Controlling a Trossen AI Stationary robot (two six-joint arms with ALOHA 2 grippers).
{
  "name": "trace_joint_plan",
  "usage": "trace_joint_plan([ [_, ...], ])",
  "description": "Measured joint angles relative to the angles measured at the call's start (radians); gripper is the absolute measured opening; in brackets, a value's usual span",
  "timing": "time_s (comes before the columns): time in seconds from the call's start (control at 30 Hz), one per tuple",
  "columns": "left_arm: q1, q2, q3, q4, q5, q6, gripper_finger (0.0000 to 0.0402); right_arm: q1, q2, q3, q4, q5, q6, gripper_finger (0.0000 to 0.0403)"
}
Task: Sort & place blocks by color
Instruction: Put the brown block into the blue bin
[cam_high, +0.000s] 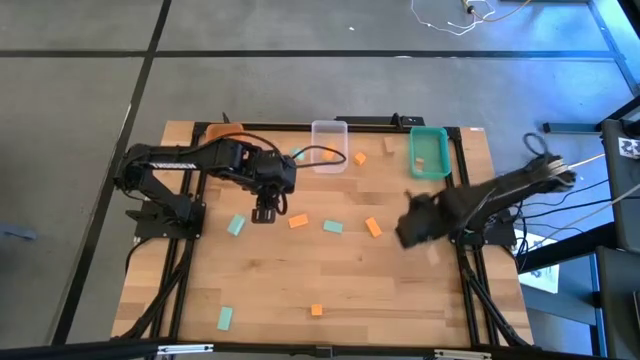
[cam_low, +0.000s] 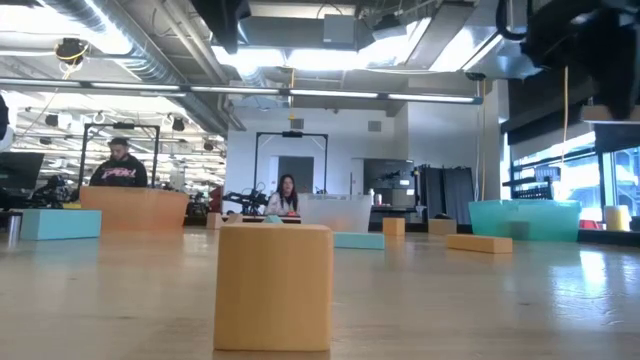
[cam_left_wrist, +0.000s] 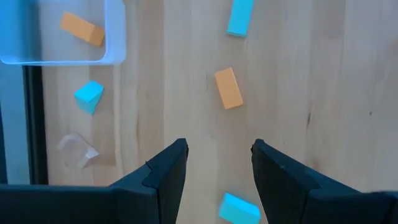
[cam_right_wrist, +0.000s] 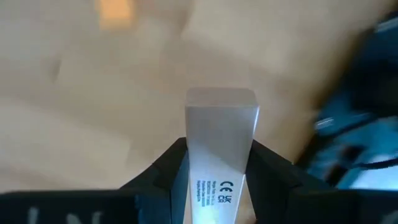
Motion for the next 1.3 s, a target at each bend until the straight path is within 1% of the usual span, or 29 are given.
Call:
trace_joint_plan([
  [0.07,0.014,0.0,0.0,0.009,0.0,0.0,0.017,-0.071,-0.058,0.0,-0.081,0.034,-0.029,0.0124],
  [0.17,0.039,0.0,0.0,0.032,0.0,-0.007,0.017,-0.203,-0.127,0.001,-0.137,0.104,-0.119,0.0124],
  [0.3,0.078,0.0,0.0,0.066,0.0,-0.026,0.017,-0.396,-0.185,0.002,-0.137,0.184,-0.301,0.0124],
  [0.43,0.108,0.0,0.0,0.099,0.008,-0.032,0.017,-0.598,-0.193,0.002,-0.113,0.25,-0.501,0.0124],
  [0.5,0.122,0.0,0.0,0.115,0.011,-0.047,0.017,-0.696,-0.186,0.002,-0.068,0.257,-0.617,0.0124],
  [0.63,0.141,0.0,0.0,0.131,0.011,-0.062,0.017,-0.869,-0.161,0.002,0.092,0.25,-0.846,0.0124],
  [0.73,0.15,0.0,0.0,0.131,0.012,-0.091,0.017,-0.985,-0.131,0.002,0.194,0.233,-0.974,0.0124],
  [0.8,0.151,0.0,0.0,0.131,0.011,-0.105,0.017,-1.055,-0.106,0.002,0.217,0.233,-1.032,0.0124],
  [0.9,0.151,0.0,0.0,0.131,0.012,-0.107,0.017,-1.149,-0.056,0.002,0.229,0.235,-1.122,0.0124],
  [1.0,0.151,0.0,0.0,0.131,0.012,-0.112,0.017,-1.212,0.002,0.002,0.268,0.235,-1.212,0.0124],
  [1.13,0.151,0.0,0.0,0.139,0.012,-0.131,0.017,-1.267,0.082,0.003,0.336,0.234,-1.297,0.0124],
  [1.3,0.151,0.0,0.0,0.149,0.011,-0.133,0.017,-1.316,0.188,0.002,0.354,0.235,-1.348,0.0124],
])
